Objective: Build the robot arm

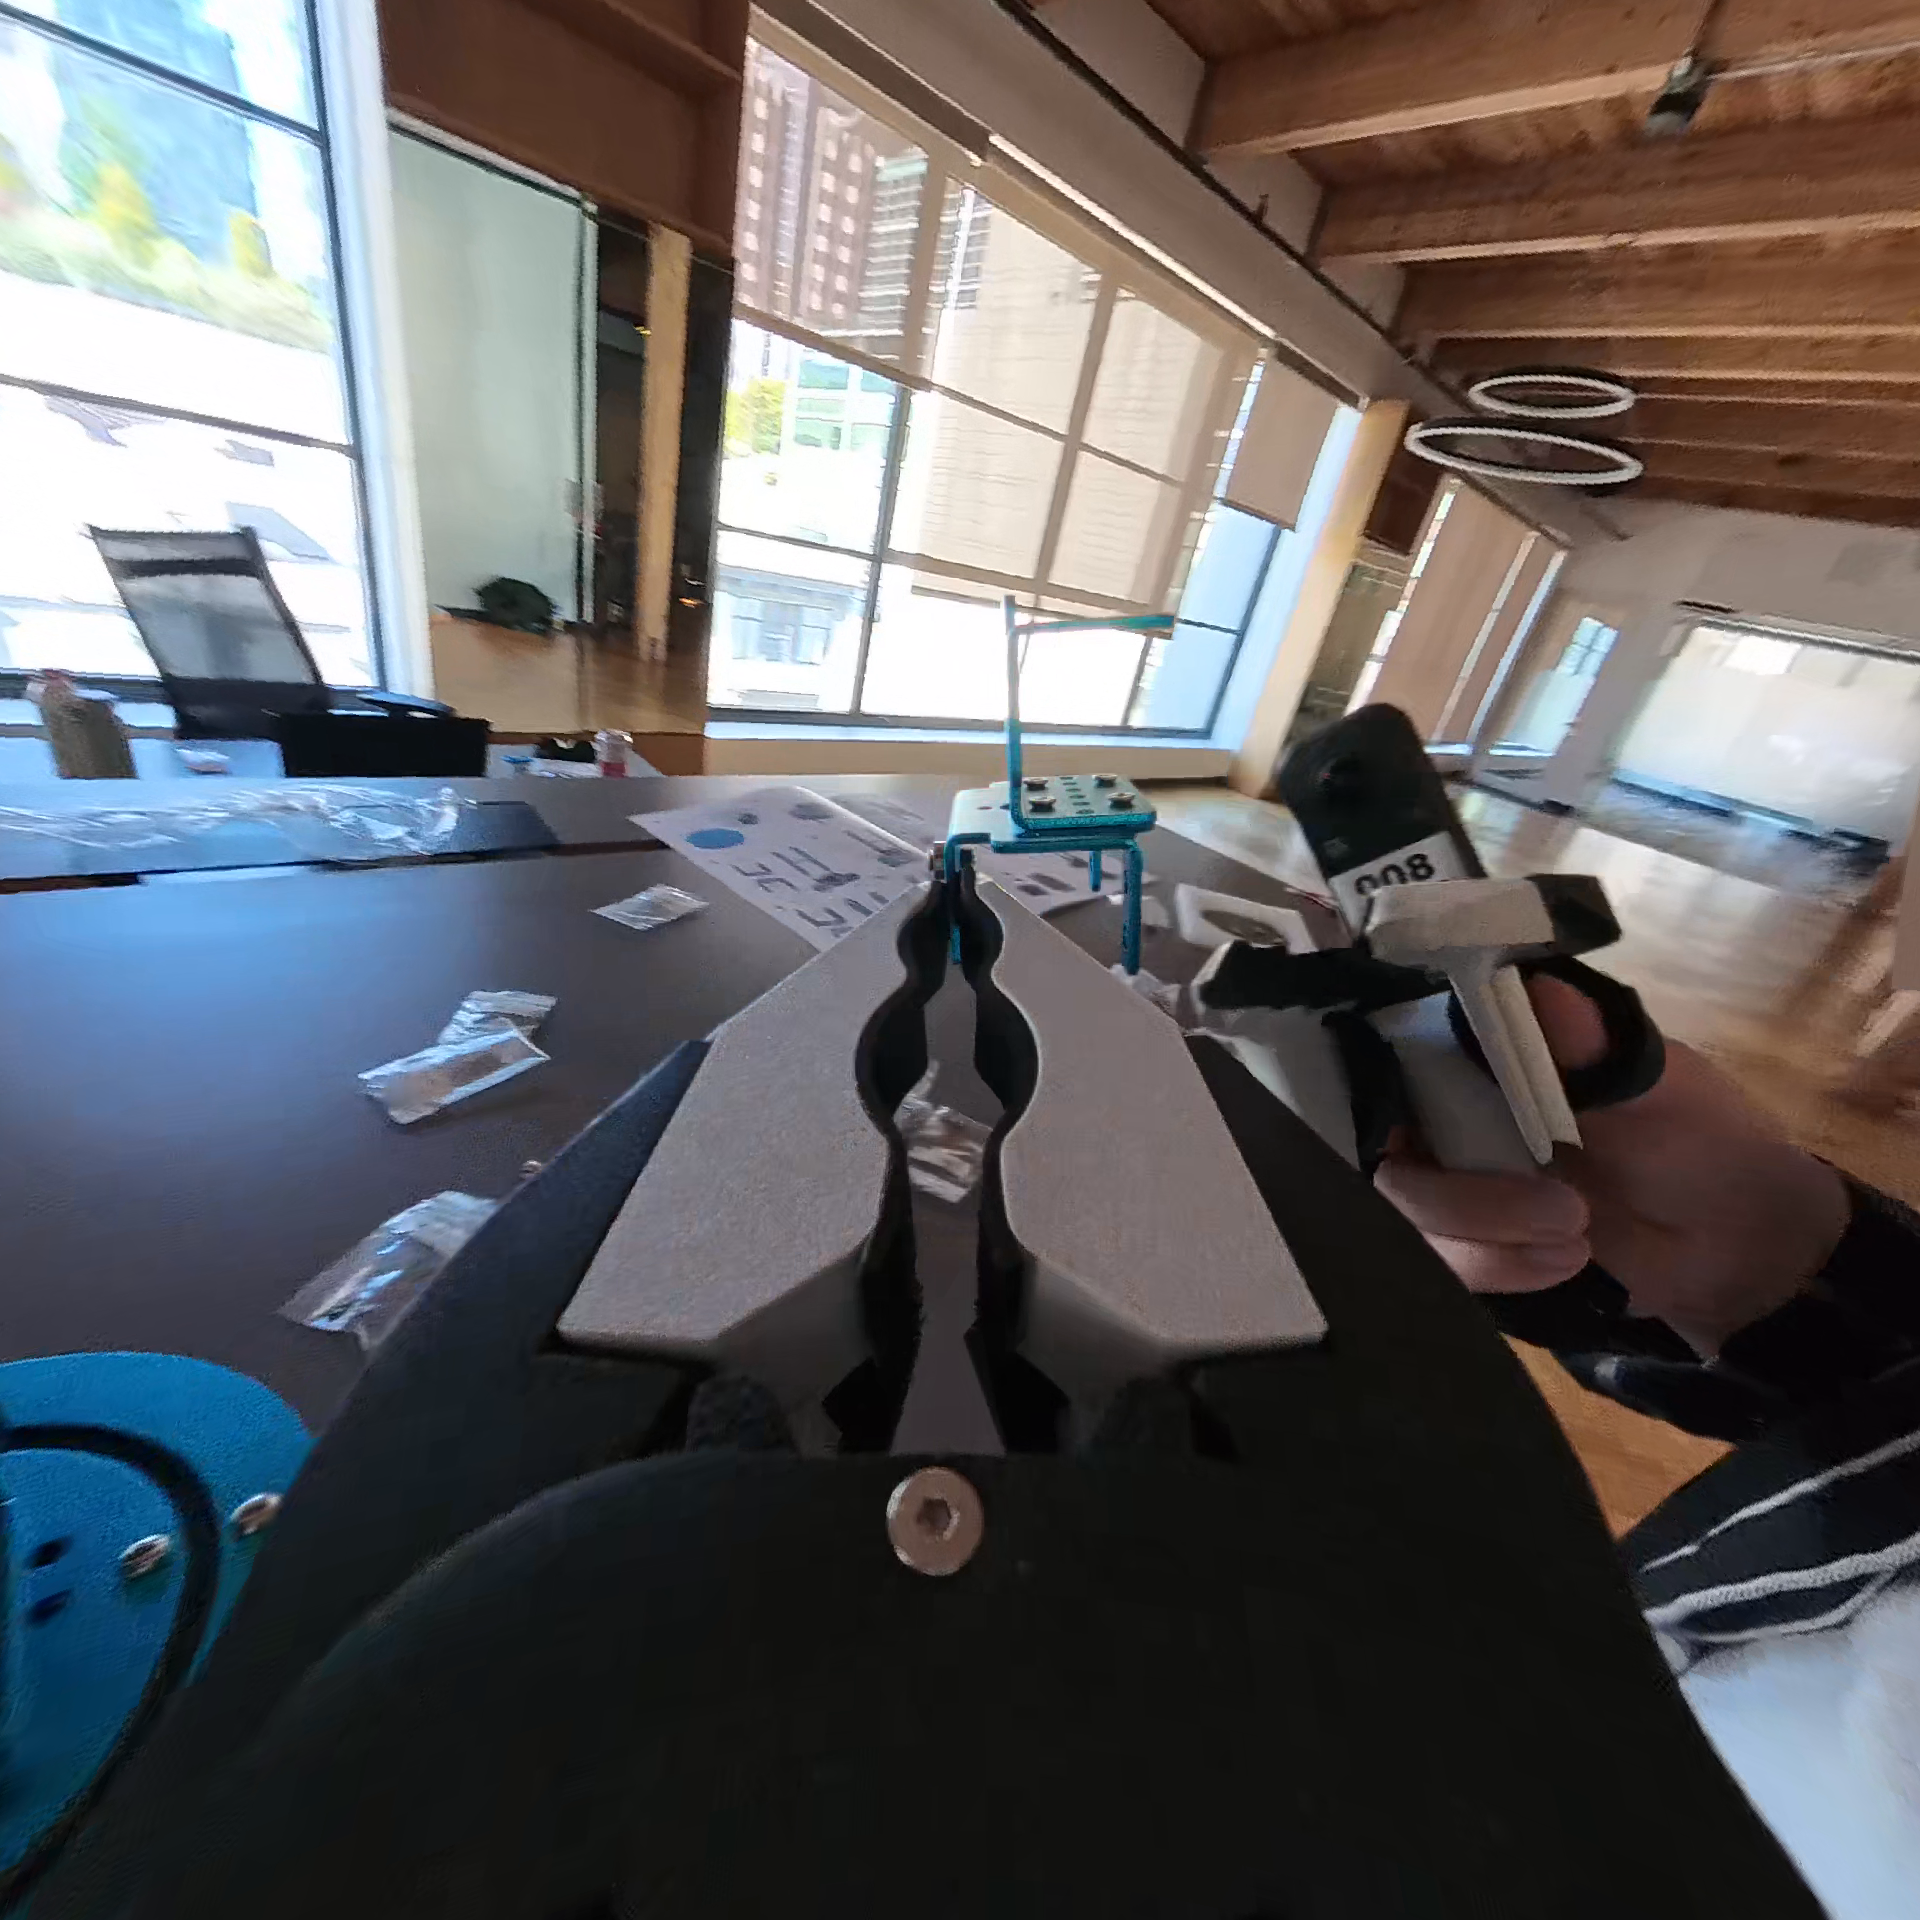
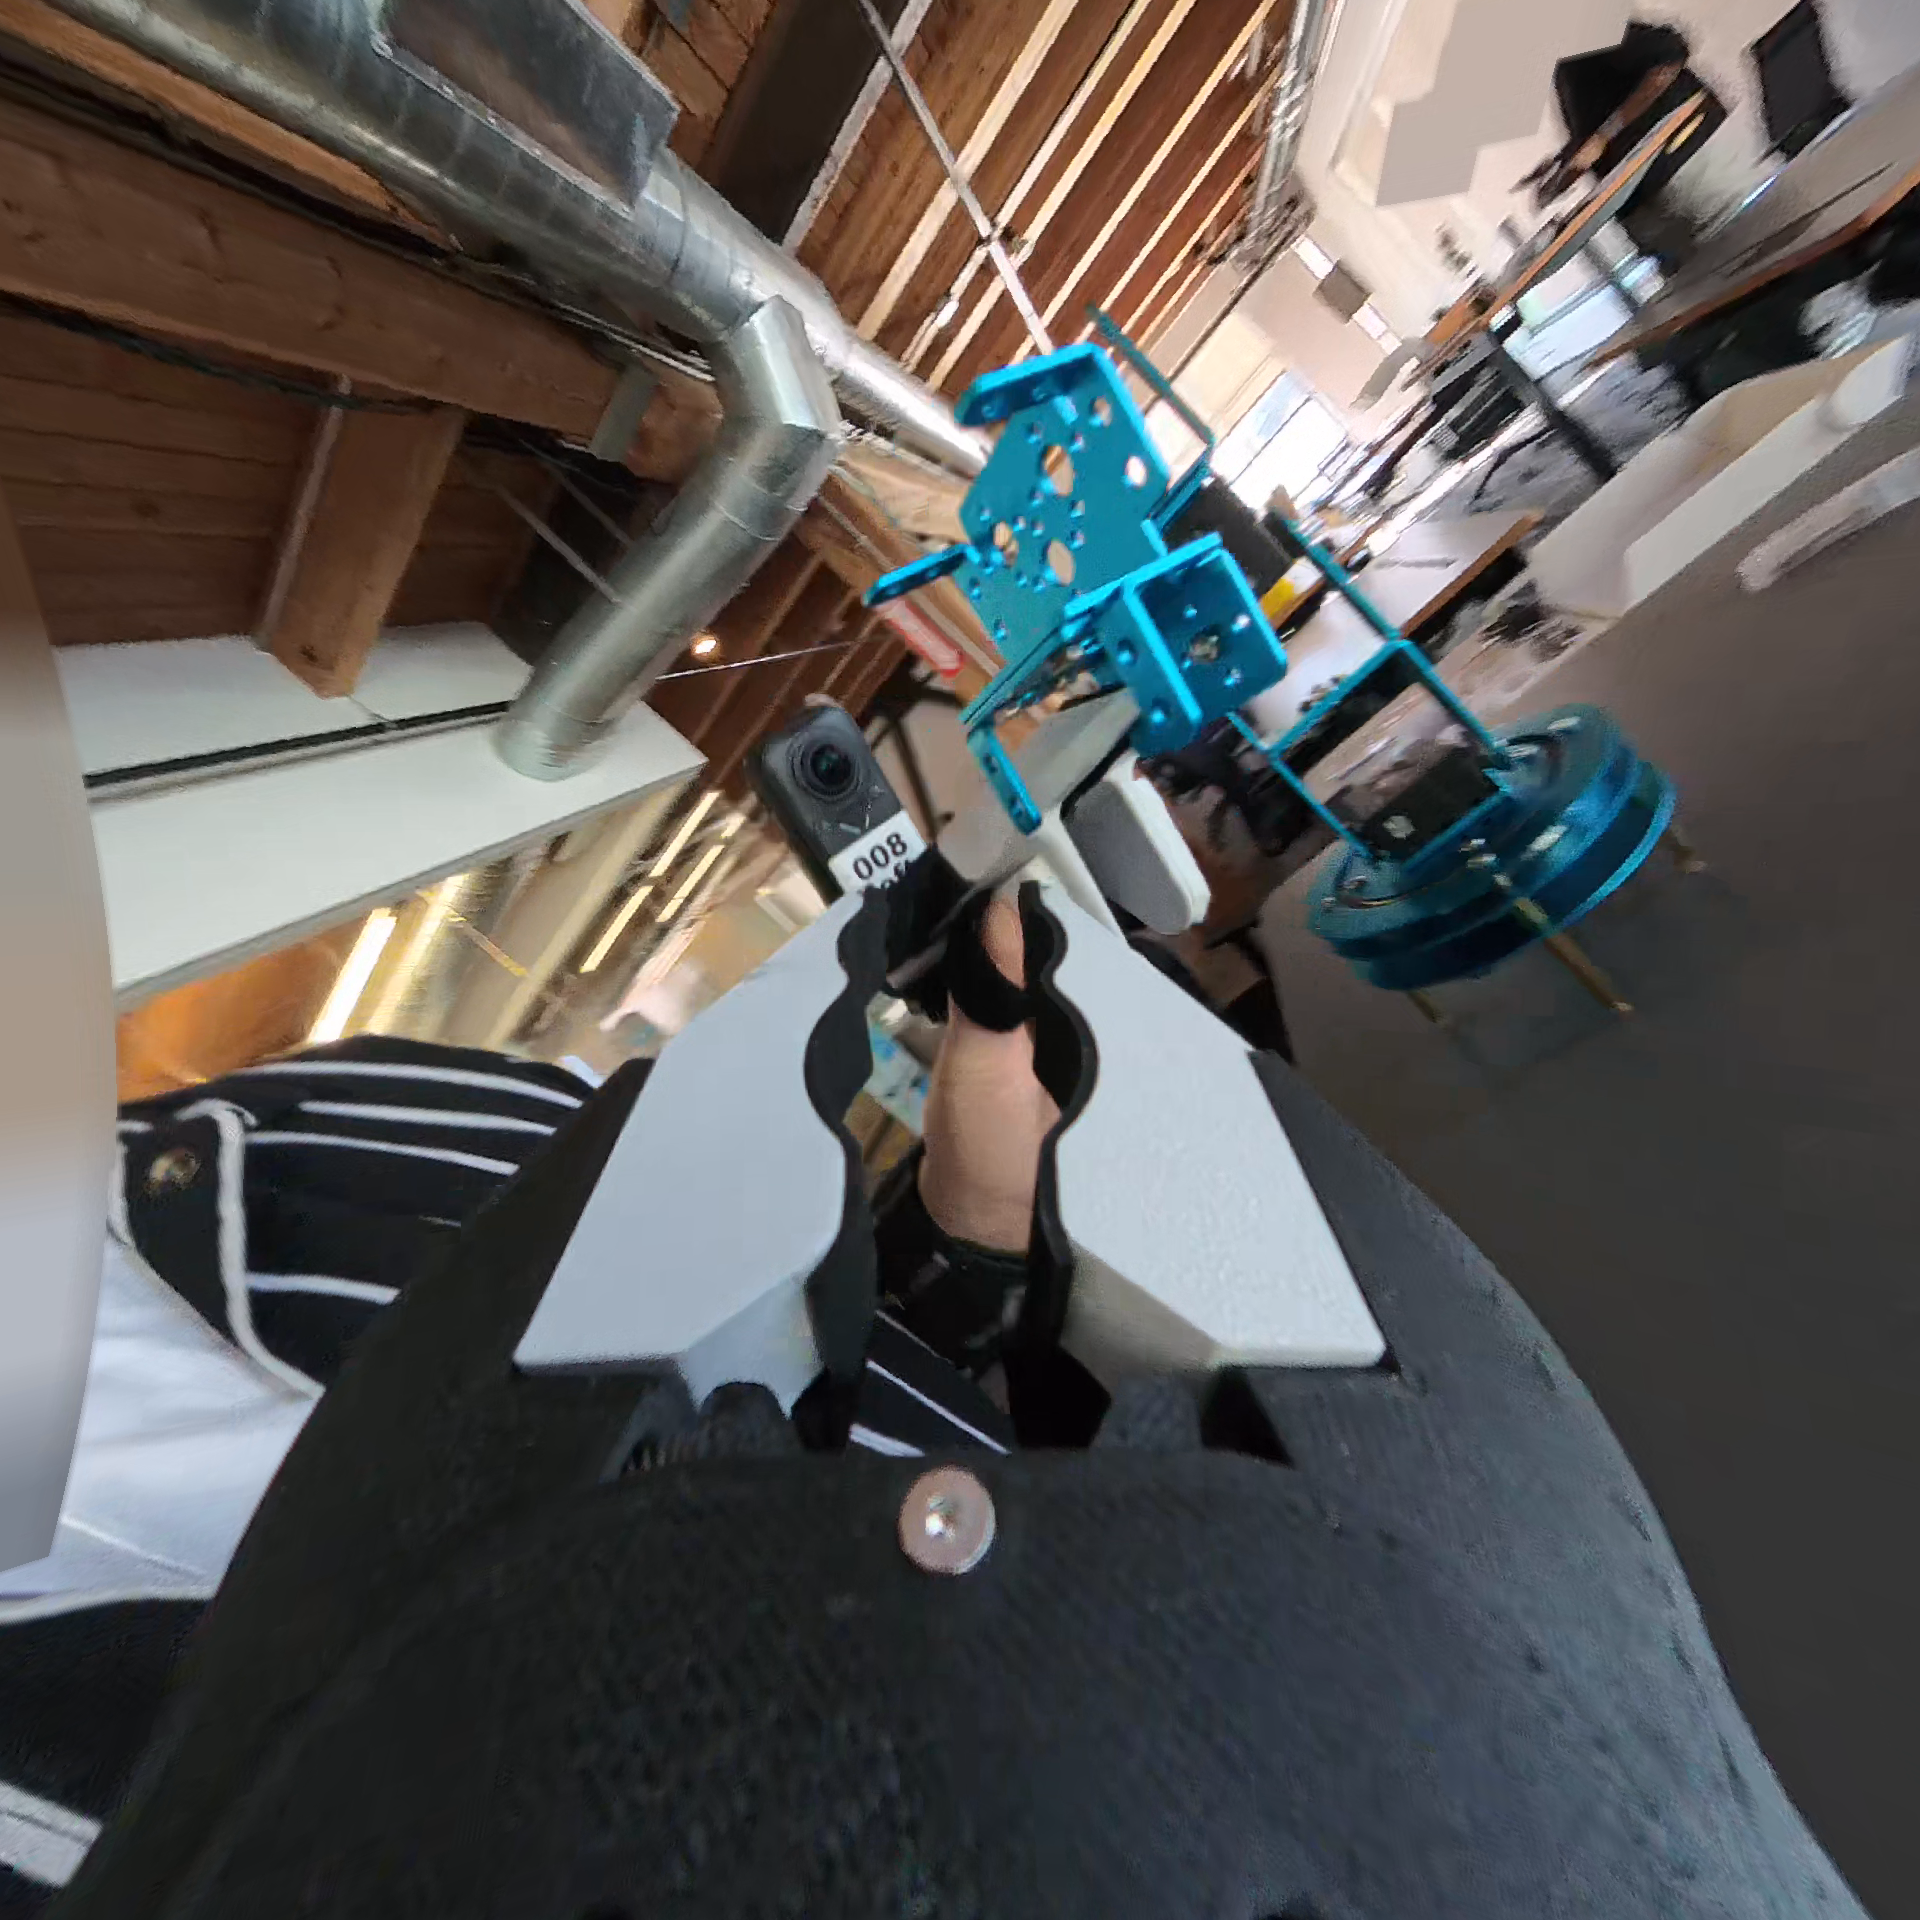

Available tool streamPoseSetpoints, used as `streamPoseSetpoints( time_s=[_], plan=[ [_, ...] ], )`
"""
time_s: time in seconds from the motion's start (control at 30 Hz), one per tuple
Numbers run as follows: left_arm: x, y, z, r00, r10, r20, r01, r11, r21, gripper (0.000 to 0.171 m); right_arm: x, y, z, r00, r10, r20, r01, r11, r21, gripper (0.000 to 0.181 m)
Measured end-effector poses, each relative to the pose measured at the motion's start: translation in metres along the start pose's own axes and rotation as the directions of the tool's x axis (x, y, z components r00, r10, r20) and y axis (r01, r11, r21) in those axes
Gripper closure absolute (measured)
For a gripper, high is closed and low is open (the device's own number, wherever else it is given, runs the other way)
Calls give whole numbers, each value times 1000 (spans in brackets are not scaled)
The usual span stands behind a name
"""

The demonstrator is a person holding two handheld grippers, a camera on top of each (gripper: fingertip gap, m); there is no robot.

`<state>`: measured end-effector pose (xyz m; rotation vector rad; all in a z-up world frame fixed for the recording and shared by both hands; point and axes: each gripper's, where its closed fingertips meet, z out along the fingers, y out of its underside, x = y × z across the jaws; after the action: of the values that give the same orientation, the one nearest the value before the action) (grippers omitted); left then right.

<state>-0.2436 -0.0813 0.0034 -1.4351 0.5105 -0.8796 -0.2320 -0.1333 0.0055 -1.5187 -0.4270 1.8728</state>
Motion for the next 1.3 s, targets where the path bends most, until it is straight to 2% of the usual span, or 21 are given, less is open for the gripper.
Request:
streamPoseSetpoints(
  time_s=[0.1,0.23,0.3,0.37,0.43,0.5,0.63,0.73,0.83,1.03,1.13,1.2,1.3],
  plan=[
    [6,12,7,997,-12,-71,9,999,-37,171,3,-3,-28,977,-148,-155,160,985,68,157],
    [30,30,11,977,-42,-211,27,997,-72,171,7,-15,-72,858,-331,-393,402,908,114,149],
    [41,39,17,964,-92,-249,70,993,-93,171,11,-16,-90,759,-416,-500,503,863,46,141],
    [51,44,25,955,-126,-267,99,989,-111,171,15,-13,-104,677,-477,-560,543,838,-57,136],
    [61,53,35,956,-106,-273,72,989,-131,171,21,-15,-121,576,-545,-609,584,796,-160,136],
    [73,63,50,956,-84,-282,39,986,-160,171,24,-21,-135,516,-588,-623,613,761,-211,135],
    [104,76,90,956,-70,-286,21,985,-170,171,27,-34,-162,547,-596,-588,606,766,-212,135],
    [127,89,129,967,-40,-252,-6,984,-177,171,39,-52,-200,517,-612,-598,586,763,-274,141],
    [145,98,164,977,-32,-209,-4,986,-167,171,39,-69,-231,558,-608,-565,574,774,-267,154],
    [158,109,206,995,-20,-93,3,983,-183,171,53,-84,-269,633,-592,-498,521,802,-291,149],
    [162,118,222,997,-40,-68,25,977,-213,171,66,-83,-283,605,-633,-482,519,773,-364,150],
    [166,122,232,995,-65,-81,45,973,-227,171,73,-93,-297,553,-655,-515,546,752,-370,170],
    [167,133,246,997,-57,-61,39,964,-262,171,84,-102,-312,571,-605,-554,526,788,-319,175]
  ],
)
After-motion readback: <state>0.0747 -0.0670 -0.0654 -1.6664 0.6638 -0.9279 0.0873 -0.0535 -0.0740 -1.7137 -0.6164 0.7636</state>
